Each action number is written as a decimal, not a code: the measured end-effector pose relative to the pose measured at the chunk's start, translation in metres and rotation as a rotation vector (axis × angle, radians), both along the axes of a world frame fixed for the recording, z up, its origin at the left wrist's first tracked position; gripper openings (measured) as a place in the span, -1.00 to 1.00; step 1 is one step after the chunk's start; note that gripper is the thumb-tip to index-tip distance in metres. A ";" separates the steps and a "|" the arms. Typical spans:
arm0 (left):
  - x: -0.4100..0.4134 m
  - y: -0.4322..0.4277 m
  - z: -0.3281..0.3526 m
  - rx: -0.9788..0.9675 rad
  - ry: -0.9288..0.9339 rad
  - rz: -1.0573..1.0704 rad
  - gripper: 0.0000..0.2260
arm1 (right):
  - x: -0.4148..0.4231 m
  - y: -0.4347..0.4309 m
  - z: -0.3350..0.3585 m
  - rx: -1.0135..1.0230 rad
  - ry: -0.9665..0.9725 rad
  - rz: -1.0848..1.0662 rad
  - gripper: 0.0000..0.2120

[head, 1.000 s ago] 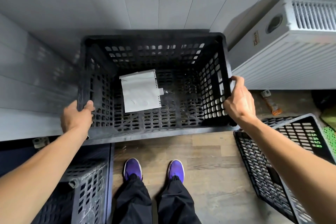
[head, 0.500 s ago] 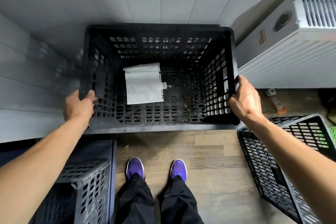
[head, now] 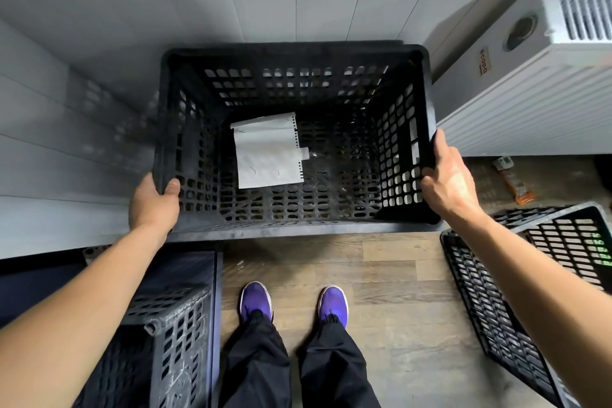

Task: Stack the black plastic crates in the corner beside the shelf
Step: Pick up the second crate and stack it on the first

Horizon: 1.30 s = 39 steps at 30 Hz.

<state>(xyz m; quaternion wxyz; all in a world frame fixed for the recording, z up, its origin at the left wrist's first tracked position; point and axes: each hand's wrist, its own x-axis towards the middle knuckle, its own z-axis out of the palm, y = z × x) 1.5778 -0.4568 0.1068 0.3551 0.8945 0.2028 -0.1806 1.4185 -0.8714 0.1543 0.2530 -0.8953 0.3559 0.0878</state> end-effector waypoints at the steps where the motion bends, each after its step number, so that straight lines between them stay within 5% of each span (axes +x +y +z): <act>1: -0.005 0.000 0.002 0.056 0.008 -0.017 -0.70 | 0.000 0.001 0.000 -0.002 0.012 -0.003 -0.26; 14: -0.040 -0.002 0.019 0.253 0.098 -0.047 -0.47 | -0.013 0.021 0.002 -0.023 0.138 0.074 -0.16; 21: -0.067 -0.022 0.033 0.390 -0.044 -0.140 -0.33 | -0.017 0.018 0.012 0.004 0.176 0.106 -0.18; 25: -0.090 -0.044 0.035 0.471 -0.224 -0.411 -0.47 | -0.024 0.021 0.008 -0.003 0.144 0.149 -0.19; 31: -0.130 -0.096 0.031 0.257 -0.187 -0.865 -0.53 | -0.040 0.026 0.001 0.012 0.160 0.175 -0.38; 35: -0.136 -0.120 0.023 0.335 -0.227 -0.933 -0.57 | -0.058 0.026 -0.002 -0.048 0.142 0.259 -0.46; 39: -0.122 -0.126 0.025 0.402 -0.218 -0.967 -0.82 | -0.072 0.026 0.000 -0.218 0.020 0.458 -0.53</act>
